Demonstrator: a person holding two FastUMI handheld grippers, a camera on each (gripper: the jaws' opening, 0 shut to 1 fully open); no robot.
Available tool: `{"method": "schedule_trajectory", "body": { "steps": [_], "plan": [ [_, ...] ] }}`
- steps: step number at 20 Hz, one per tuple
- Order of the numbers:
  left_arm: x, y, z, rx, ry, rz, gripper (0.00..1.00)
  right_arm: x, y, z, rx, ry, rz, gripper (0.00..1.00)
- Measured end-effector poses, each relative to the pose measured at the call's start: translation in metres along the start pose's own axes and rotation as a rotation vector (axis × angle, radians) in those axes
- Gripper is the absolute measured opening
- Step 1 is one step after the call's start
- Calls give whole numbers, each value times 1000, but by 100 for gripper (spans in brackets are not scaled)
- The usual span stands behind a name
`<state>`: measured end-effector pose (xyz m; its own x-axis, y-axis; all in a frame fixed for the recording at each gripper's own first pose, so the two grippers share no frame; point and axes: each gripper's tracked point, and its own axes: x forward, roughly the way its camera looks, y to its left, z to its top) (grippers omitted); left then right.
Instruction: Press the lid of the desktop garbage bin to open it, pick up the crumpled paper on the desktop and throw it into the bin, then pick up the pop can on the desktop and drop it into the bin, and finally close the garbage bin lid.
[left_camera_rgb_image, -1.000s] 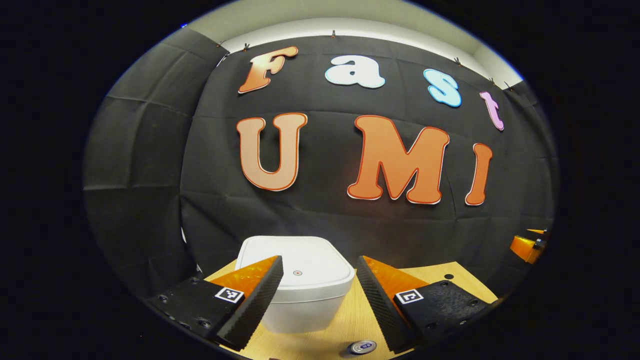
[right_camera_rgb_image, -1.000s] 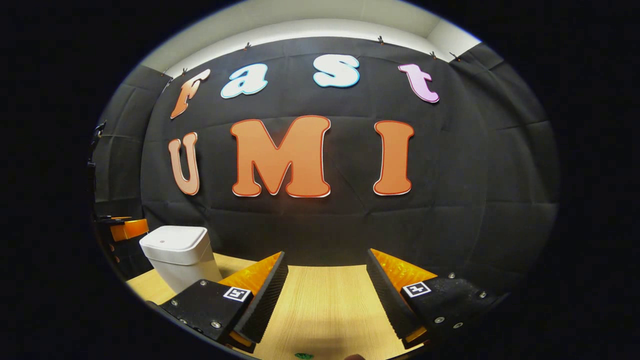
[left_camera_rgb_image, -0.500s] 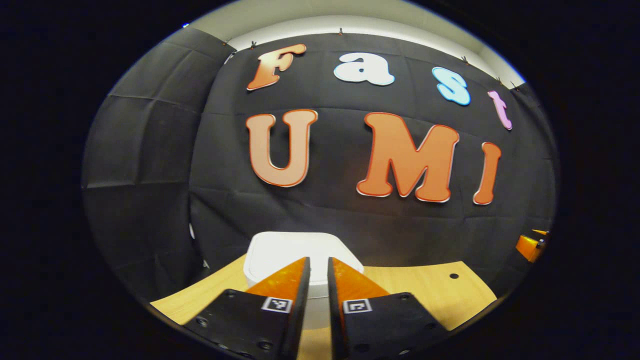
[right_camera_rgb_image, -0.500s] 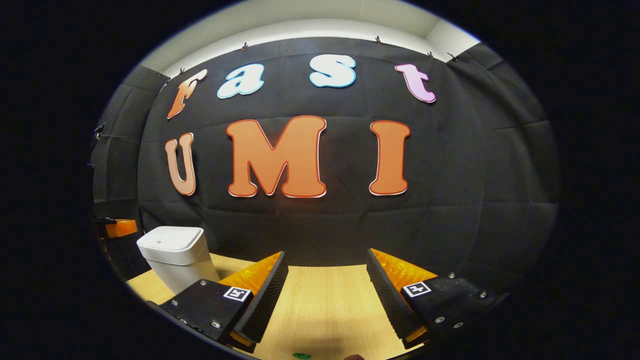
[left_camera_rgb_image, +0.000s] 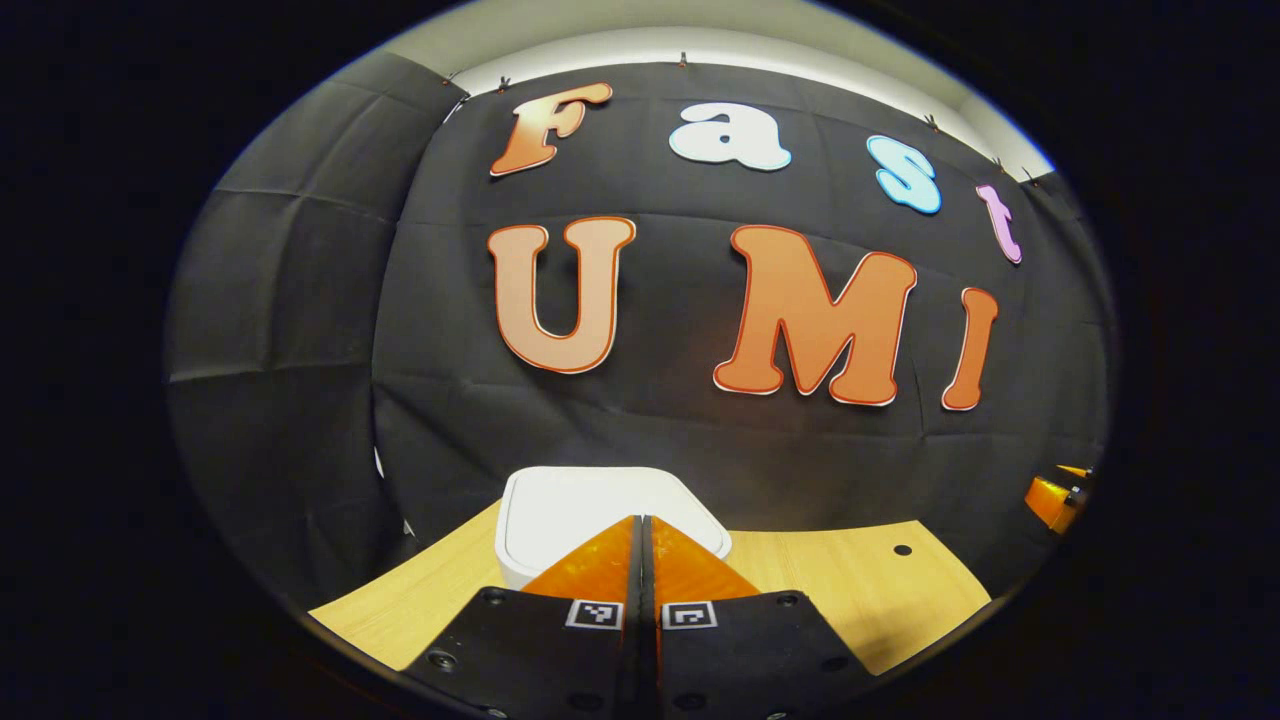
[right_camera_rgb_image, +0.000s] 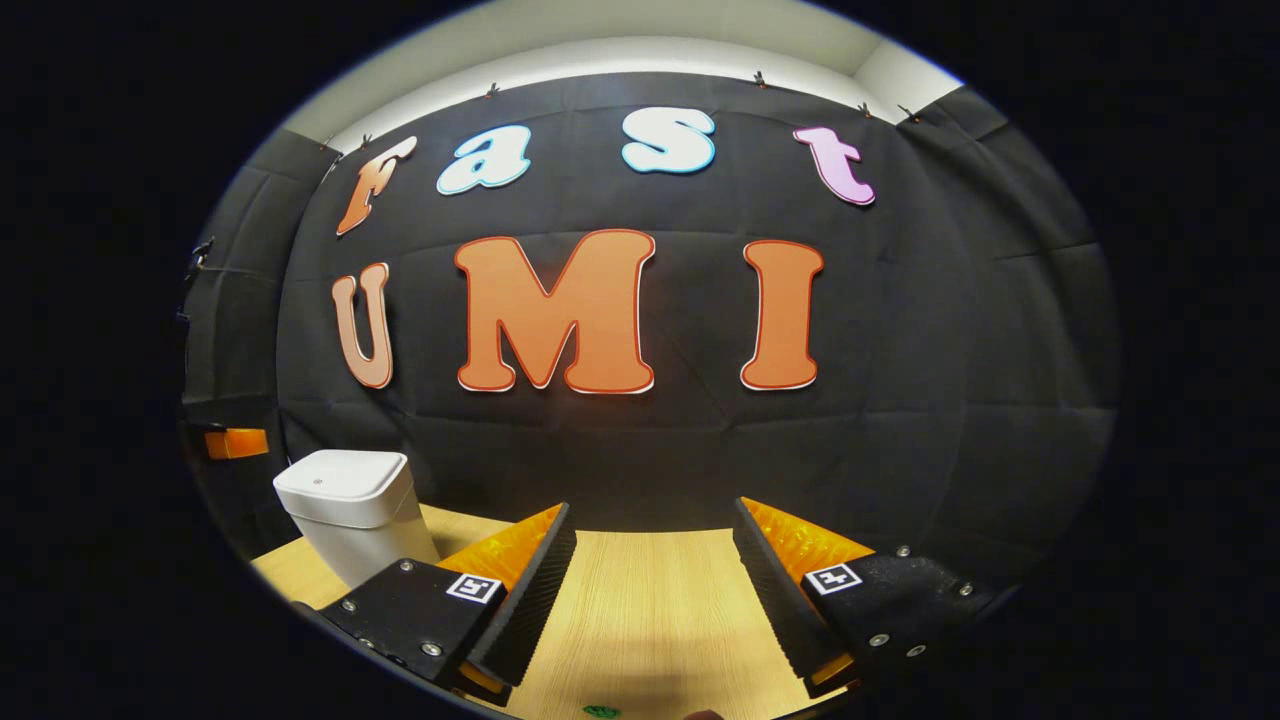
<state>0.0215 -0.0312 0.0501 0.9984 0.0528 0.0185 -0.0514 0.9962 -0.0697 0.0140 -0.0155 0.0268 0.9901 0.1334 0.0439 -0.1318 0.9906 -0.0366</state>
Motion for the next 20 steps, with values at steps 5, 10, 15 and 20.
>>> {"method": "schedule_trajectory", "body": {
  "steps": [5, 10, 15, 20],
  "plan": [
    [15, -1, 4, 31, 78, -45, 0, 4, 1, -4, 0, 14, 7, 94],
    [36, 8, 4, 42, 177, -100, 0, 8, 2, -8, 4, 36, 10, 94],
    [59, 17, -12, 73, 293, -137, 0, 13, -4, -18, 12, 68, -9, 94],
    [77, 13, -43, 52, 411, -179, 0, 14, -12, -30, -5, 101, -47, 94]
  ]
}}
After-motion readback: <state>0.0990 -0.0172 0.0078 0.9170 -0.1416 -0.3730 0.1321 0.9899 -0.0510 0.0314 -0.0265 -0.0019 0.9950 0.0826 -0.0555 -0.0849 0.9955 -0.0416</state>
